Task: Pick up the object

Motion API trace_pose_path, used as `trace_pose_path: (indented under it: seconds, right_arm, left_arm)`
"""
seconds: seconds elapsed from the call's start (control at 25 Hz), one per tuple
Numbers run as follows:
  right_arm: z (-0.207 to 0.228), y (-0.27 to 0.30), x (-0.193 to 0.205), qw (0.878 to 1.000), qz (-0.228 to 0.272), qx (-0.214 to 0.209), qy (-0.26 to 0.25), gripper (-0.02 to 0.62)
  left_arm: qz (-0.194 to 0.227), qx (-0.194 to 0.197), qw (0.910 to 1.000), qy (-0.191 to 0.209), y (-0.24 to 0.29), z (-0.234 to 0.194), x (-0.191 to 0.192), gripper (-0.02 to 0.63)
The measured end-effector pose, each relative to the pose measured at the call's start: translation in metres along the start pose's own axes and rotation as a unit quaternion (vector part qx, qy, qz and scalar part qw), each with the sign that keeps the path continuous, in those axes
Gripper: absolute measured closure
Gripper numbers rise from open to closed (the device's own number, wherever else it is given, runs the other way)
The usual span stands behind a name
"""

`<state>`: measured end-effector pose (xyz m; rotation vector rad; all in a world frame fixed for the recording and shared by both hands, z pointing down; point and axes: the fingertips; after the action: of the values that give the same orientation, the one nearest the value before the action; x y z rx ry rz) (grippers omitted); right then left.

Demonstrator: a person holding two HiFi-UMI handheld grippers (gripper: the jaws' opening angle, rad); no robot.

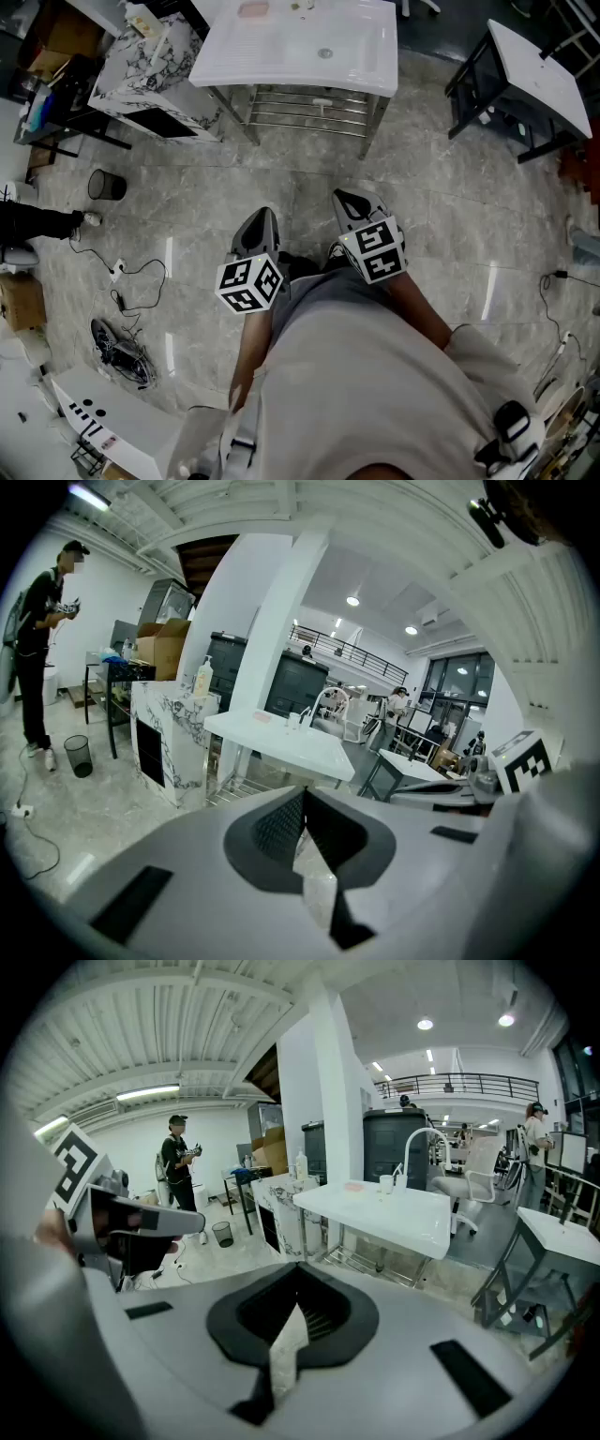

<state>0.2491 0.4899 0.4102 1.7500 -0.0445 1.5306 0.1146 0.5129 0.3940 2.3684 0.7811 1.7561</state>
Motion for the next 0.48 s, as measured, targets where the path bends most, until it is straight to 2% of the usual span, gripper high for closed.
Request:
trace_pose_path:
  seconds: [0.24, 0.48]
  right_arm:
    - [0.0105, -0.0102, -0.0034, 1.000, -0.003, 0.012, 0.020, 0.584]
    - [0.0103, -0.0060, -0.0037, 0.999, -0.004, 0.011, 0.046, 0.584]
  left_arm:
    - [-0.005, 0.004, 1.0000, 0.003, 0.0037, 0.0118, -0.0040, 0.606]
    - [-0.021, -0.005, 0.9997, -0.008, -0.0003, 0.0048, 0.0007, 0.606]
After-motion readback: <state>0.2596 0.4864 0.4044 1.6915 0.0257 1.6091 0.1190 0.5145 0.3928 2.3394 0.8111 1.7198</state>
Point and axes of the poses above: the fingertips, and each gripper's own axes: y forward along the fingers, z to its right, x out of its underside, and after that the axes turned 4 degrees about x, right-handed
